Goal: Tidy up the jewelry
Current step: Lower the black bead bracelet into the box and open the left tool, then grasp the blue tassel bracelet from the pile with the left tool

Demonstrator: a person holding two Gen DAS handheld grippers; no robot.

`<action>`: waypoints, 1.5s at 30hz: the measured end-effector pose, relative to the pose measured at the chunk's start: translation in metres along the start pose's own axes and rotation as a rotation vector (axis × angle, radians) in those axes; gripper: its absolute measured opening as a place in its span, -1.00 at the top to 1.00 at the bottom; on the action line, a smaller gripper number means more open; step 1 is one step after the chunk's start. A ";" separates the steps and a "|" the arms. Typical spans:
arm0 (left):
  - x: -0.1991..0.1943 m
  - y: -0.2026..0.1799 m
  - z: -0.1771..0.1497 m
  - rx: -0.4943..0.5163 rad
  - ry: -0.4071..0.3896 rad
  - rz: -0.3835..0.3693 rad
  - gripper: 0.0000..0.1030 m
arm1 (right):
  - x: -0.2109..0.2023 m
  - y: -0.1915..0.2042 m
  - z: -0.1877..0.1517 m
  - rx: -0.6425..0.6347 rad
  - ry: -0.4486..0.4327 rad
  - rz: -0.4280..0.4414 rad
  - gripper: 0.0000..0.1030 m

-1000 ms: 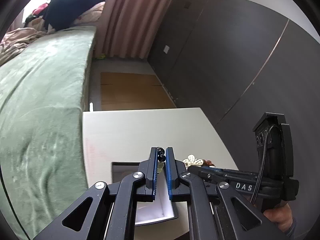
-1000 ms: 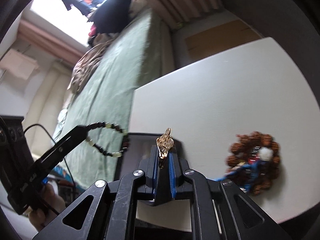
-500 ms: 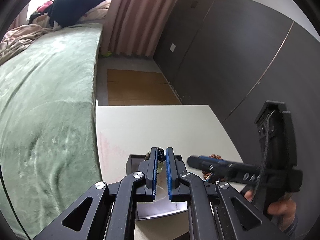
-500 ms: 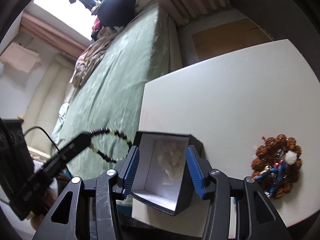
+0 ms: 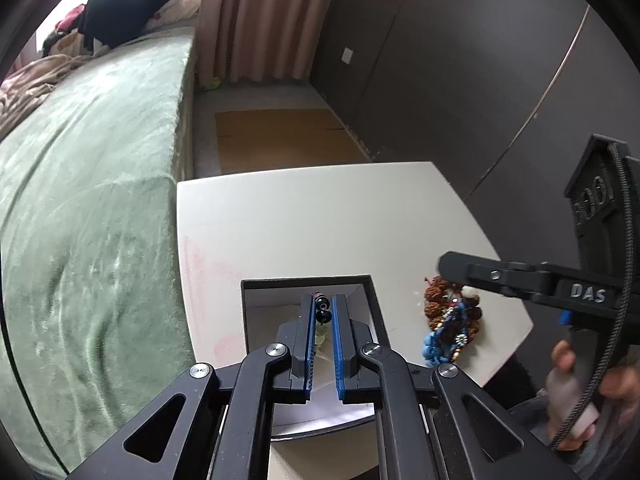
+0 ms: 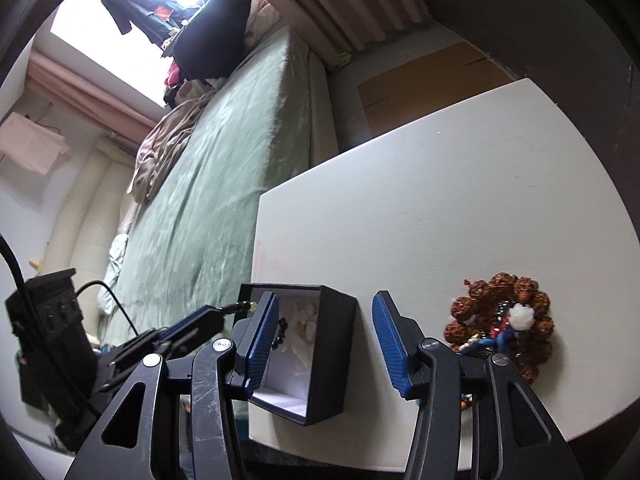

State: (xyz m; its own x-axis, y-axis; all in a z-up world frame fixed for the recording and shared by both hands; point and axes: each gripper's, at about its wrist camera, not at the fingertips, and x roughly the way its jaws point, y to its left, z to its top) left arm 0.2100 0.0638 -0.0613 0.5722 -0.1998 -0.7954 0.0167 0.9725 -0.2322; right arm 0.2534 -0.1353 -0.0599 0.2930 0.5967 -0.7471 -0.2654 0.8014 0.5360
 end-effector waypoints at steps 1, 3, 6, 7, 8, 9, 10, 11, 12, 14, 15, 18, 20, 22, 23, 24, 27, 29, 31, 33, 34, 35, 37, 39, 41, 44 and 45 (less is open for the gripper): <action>-0.001 -0.001 0.000 0.007 -0.005 0.013 0.85 | -0.001 -0.002 0.000 0.001 0.000 -0.001 0.04; -0.006 -0.005 0.001 0.024 -0.018 0.037 0.85 | -0.005 -0.005 0.001 0.003 -0.001 -0.004 0.04; -0.012 -0.006 0.002 0.039 -0.031 0.086 0.85 | -0.008 -0.010 0.001 0.006 0.000 -0.011 0.04; -0.011 -0.005 0.002 0.041 -0.030 0.099 0.85 | -0.009 -0.012 0.001 0.008 0.000 -0.013 0.04; -0.009 -0.005 0.002 0.041 -0.026 0.110 0.85 | -0.011 -0.014 0.001 0.010 -0.001 -0.014 0.04; -0.007 -0.005 0.001 0.042 -0.018 0.123 0.85 | -0.013 -0.016 0.001 0.013 -0.003 -0.016 0.04; -0.003 -0.005 0.000 0.042 -0.006 0.130 0.85 | -0.014 -0.019 0.002 0.016 -0.004 -0.018 0.04; 0.001 -0.006 0.001 0.042 0.006 0.126 0.85 | -0.016 -0.021 0.002 0.019 -0.006 -0.018 0.04; 0.006 -0.008 0.001 0.035 0.019 0.092 0.85 | -0.018 -0.023 0.002 0.023 -0.007 -0.018 0.04; 0.012 -0.011 0.001 0.013 0.041 0.014 0.85 | -0.022 -0.027 0.002 0.029 -0.012 -0.019 0.03; 0.014 -0.013 0.002 0.005 0.051 -0.011 0.85 | -0.024 -0.029 0.002 0.033 -0.014 -0.018 0.04; 0.017 -0.021 0.005 -0.005 0.061 -0.070 0.84 | -0.030 -0.034 0.002 0.041 -0.024 -0.016 0.04; 0.017 -0.025 0.008 -0.009 0.052 -0.083 0.83 | -0.033 -0.037 0.002 0.044 -0.028 -0.018 0.04; 0.017 -0.027 0.010 -0.014 0.049 -0.100 0.83 | -0.037 -0.041 0.002 0.046 -0.032 -0.020 0.04; 0.018 -0.028 0.011 -0.017 0.052 -0.103 0.83 | -0.038 -0.042 0.001 0.046 -0.034 -0.022 0.04; 0.019 -0.028 0.012 -0.020 0.054 -0.102 0.83 | -0.039 -0.044 0.001 0.046 -0.034 -0.024 0.04; 0.020 -0.029 0.013 -0.031 0.055 -0.093 0.83 | -0.044 -0.051 0.000 0.051 -0.038 -0.031 0.04; 0.020 -0.029 0.014 -0.040 0.054 -0.082 0.83 | -0.047 -0.055 -0.001 0.056 -0.039 -0.034 0.04; 0.021 -0.027 0.014 -0.048 0.056 -0.081 0.83 | -0.050 -0.058 -0.001 0.062 -0.039 -0.037 0.04; 0.022 -0.030 0.014 -0.047 0.059 -0.092 0.83 | -0.054 -0.061 -0.001 0.065 -0.046 -0.039 0.04; 0.023 -0.032 0.014 -0.042 0.061 -0.100 0.83 | -0.056 -0.061 -0.002 0.066 -0.050 -0.040 0.03; 0.023 -0.035 0.014 -0.034 0.065 -0.108 0.83 | -0.058 -0.063 -0.002 0.068 -0.053 -0.041 0.04; 0.026 -0.044 0.014 -0.014 0.075 -0.123 0.83 | -0.059 -0.066 -0.002 0.075 -0.051 -0.044 0.04; 0.029 -0.054 0.013 0.004 0.083 -0.140 0.82 | -0.059 -0.069 -0.004 0.087 -0.044 -0.047 0.03; 0.033 -0.062 0.013 0.019 0.092 -0.156 0.61 | -0.060 -0.072 -0.005 0.097 -0.039 -0.056 0.03; 0.038 -0.078 0.011 0.052 0.098 -0.180 -0.11 | -0.063 -0.080 -0.005 0.114 -0.038 -0.065 0.03; 0.039 -0.083 0.010 0.062 0.092 -0.183 -0.12 | -0.065 -0.082 -0.004 0.121 -0.038 -0.068 0.03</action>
State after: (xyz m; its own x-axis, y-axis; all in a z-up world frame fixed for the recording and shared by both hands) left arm 0.2393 -0.0231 -0.0673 0.4783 -0.3808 -0.7914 0.1655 0.9240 -0.3447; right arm 0.2522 -0.2399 -0.0570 0.3420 0.5402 -0.7689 -0.1314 0.8377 0.5301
